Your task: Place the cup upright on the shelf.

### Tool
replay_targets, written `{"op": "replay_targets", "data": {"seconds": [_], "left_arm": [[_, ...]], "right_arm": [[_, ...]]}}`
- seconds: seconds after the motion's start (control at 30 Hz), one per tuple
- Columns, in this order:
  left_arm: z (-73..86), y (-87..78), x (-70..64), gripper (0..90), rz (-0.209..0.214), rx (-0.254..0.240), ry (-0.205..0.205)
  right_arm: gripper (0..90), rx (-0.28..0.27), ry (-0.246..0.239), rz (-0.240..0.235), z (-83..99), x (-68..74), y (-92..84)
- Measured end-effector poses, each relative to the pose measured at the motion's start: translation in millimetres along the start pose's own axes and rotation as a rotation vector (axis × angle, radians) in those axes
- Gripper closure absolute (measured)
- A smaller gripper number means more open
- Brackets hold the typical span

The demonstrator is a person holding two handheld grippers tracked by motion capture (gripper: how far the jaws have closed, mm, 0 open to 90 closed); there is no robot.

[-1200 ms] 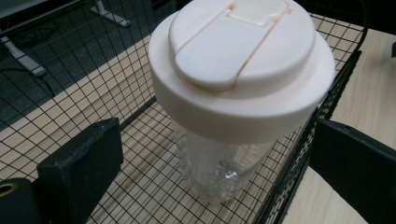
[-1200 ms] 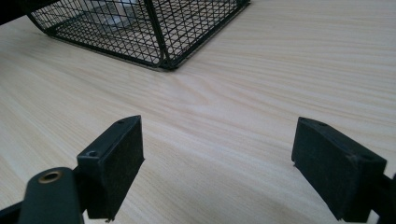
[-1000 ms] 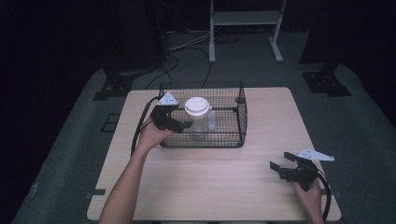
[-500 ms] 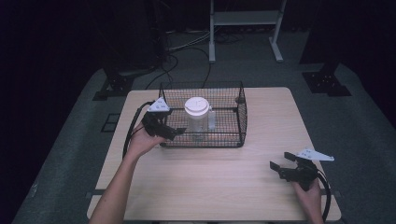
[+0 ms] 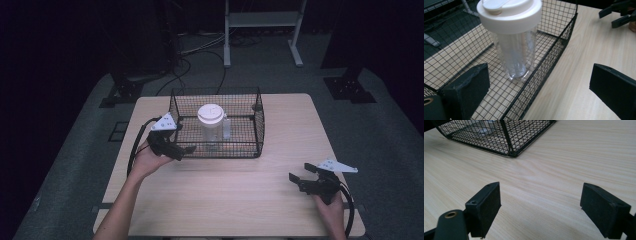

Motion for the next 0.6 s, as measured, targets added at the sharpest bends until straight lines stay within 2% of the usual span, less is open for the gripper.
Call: {"op": "replay_targets", "data": {"seconds": [0.4, 0.6], "left_arm": [[14.3, -19.4, -12.0, 2.0, 0.009, -0.039, 0.004], [22.5, -24.0, -15.1, 2.0, 0.012, -0.041, -0.002]], "right_arm": [[15.7, 0.004, -0.002, 0.004, 0.4, 0.2, 0.1], [15.7, 0.006, -0.004, 0.005, 0.5, 0.4, 0.1]]}}
Point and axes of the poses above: each handheld gripper's, and its own axes: y roughly forward along the jaws, z roughly out of its underside, x roughly to its left, the point moved 10 cm from there along y, roughly forward along the jaws, and after that the axes turned 9 degrees about -y, right-handed, at the moved point
